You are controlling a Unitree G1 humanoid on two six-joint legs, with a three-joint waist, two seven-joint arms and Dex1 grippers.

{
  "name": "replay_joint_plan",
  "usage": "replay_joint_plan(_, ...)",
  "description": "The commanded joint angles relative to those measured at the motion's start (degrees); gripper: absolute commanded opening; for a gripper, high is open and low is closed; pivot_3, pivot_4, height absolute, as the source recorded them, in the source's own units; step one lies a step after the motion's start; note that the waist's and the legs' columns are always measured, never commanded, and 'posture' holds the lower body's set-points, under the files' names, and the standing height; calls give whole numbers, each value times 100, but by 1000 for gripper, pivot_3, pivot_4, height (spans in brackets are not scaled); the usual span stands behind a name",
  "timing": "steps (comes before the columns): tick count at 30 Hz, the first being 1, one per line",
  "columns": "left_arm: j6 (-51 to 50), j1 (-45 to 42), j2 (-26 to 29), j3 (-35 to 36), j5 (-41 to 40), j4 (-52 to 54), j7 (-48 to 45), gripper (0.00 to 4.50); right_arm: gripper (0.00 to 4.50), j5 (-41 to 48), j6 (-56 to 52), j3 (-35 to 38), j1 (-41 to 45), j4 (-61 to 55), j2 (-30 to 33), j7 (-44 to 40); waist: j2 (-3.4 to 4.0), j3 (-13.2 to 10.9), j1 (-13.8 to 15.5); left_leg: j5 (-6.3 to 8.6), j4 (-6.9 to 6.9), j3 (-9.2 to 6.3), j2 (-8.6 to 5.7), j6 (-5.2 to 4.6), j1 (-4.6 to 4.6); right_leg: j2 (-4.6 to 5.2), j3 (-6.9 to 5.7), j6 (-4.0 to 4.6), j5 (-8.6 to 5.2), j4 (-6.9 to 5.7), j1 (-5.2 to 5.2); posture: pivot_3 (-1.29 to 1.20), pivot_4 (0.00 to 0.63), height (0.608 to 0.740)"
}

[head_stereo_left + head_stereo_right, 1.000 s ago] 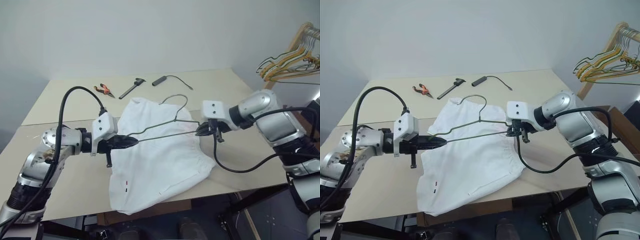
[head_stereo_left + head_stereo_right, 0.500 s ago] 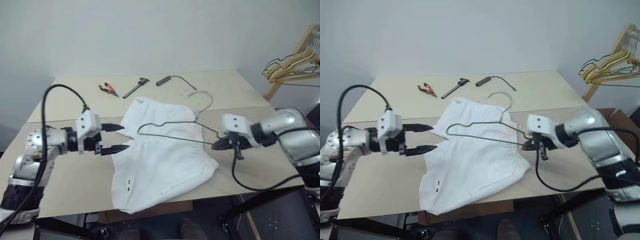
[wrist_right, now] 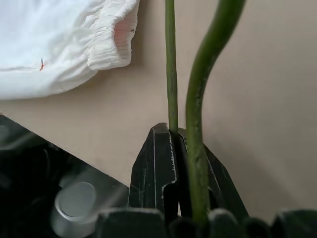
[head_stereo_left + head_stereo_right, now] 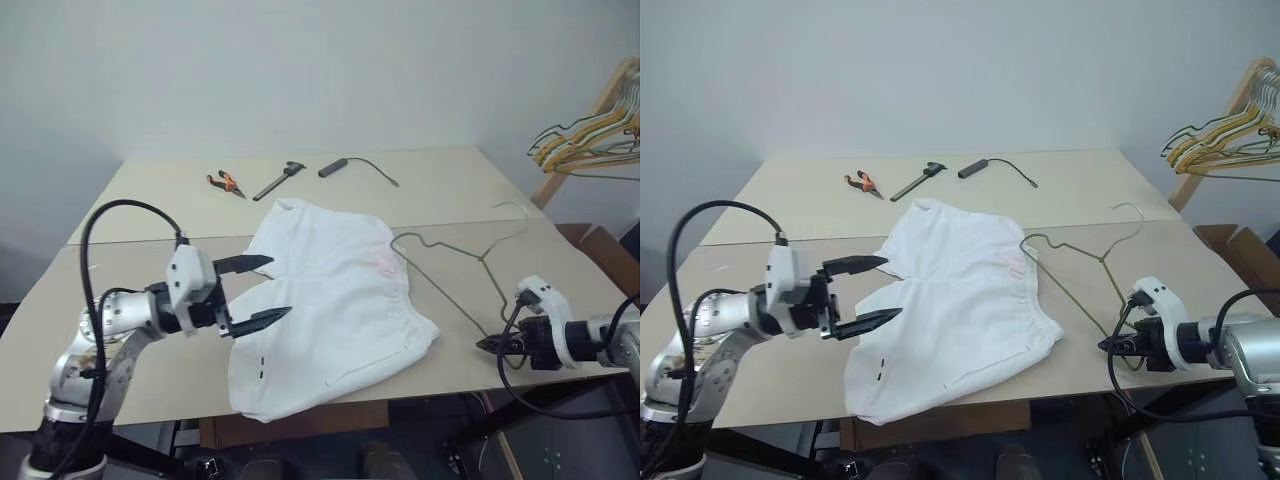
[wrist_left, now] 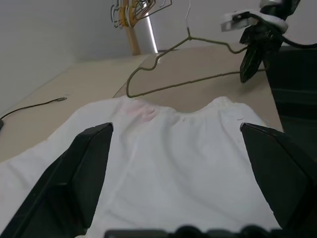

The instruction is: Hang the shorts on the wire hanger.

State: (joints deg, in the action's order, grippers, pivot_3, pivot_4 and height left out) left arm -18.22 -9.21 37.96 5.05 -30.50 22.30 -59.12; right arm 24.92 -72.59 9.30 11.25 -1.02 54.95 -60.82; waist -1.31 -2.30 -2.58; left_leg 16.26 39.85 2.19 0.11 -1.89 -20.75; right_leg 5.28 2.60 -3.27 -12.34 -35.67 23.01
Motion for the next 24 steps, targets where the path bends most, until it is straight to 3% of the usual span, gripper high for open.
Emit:
replay_joint_plan(1,-60,-227,70,13,-175,159,-50,4479,0,177,-316,365,213,411,-12,269,1,1,-1,0,2,2,-2,0,1,1,2,0,0,0,-1,-60,0,740)
replay_joint_plan(10,-62,-192,212,65,-226,132,-192,4479,0,748,-721,40,26,385,183,34,3,2,-5,2,-2,5,-3,-3,-9,0,4,-4,-6,2,7,-57,0,740)
replay_joint_plan(20,-63,-52,307,169,-261,215,-204,4479,0,1274,-486,-279,63,310,532,-561,3,2,2,2,-2,-5,-1,-4,-9,0,3,-7,-8,5,6,-27,0,740)
replay_joint_plan(24,-57,-17,336,214,-256,190,-208,4479,0,1229,-414,-277,280,524,443,-412,2,1,11,3,-2,-10,-1,-4,-9,-1,2,-7,-8,6,6,-20,0,740)
